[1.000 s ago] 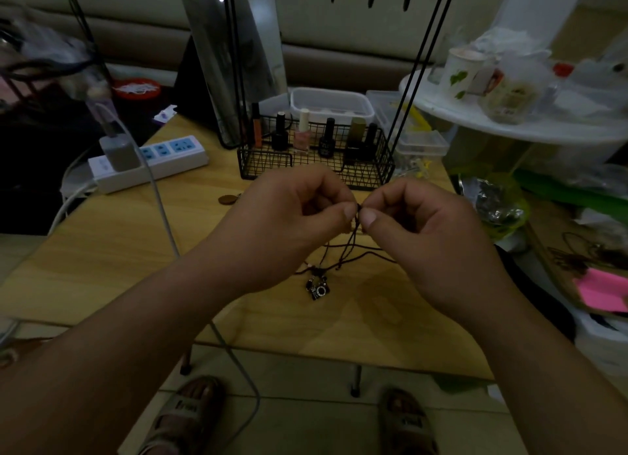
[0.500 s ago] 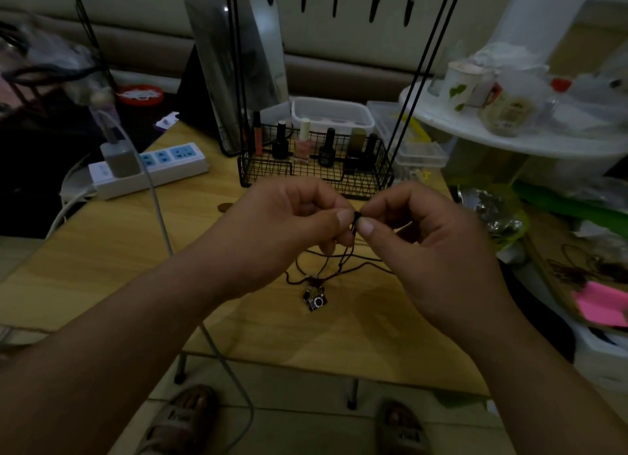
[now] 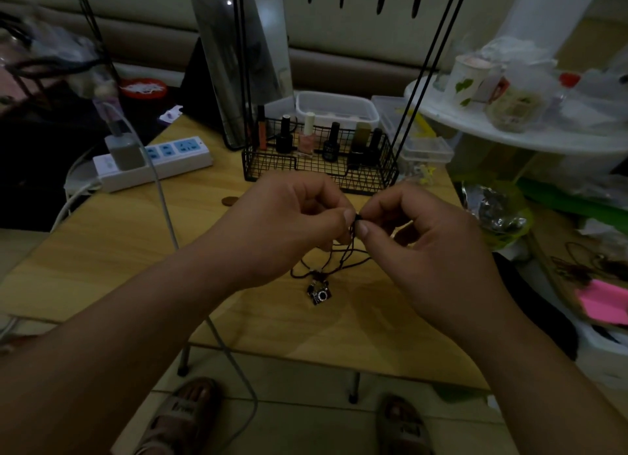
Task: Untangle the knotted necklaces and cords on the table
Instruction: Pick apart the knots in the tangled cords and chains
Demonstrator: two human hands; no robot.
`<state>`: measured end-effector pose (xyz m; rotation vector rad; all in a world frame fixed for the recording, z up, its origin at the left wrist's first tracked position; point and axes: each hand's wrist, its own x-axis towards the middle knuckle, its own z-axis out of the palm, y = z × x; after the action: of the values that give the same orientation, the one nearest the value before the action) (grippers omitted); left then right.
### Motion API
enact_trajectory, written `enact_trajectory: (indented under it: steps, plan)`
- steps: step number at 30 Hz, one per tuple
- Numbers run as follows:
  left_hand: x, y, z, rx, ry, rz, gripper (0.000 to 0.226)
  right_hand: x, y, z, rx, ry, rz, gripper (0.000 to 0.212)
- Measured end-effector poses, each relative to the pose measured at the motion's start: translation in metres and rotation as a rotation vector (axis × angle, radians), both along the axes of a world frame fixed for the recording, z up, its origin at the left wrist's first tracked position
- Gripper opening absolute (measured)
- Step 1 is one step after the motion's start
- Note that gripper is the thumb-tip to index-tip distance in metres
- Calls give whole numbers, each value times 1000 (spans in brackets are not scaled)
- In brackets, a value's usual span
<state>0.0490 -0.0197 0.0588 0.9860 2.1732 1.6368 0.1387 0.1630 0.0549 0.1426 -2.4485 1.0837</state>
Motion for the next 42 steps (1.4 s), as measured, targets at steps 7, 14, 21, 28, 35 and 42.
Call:
enact_trajectory:
  steps: [7,14,21,28,35,42]
  plan:
    - [-2,0,-3,-141,104,32,6,-1,4,-3,170,-1,22,11]
    - [-9,-7,-4,-313,201,-86,6,1,7,-4,197,-115,102,10]
    - [-12,-10,-4,-377,190,-140,9,-1,8,-6,87,-197,130,10]
    - [-11,-9,-6,-359,196,-115,11,-2,3,-9,91,-195,79,9]
    - [-11,-4,-13,-386,257,11,12,-5,-10,-11,522,-61,-75,3]
    - [-10,-2,-8,-294,191,7,9,-5,-9,-12,198,-89,-45,11]
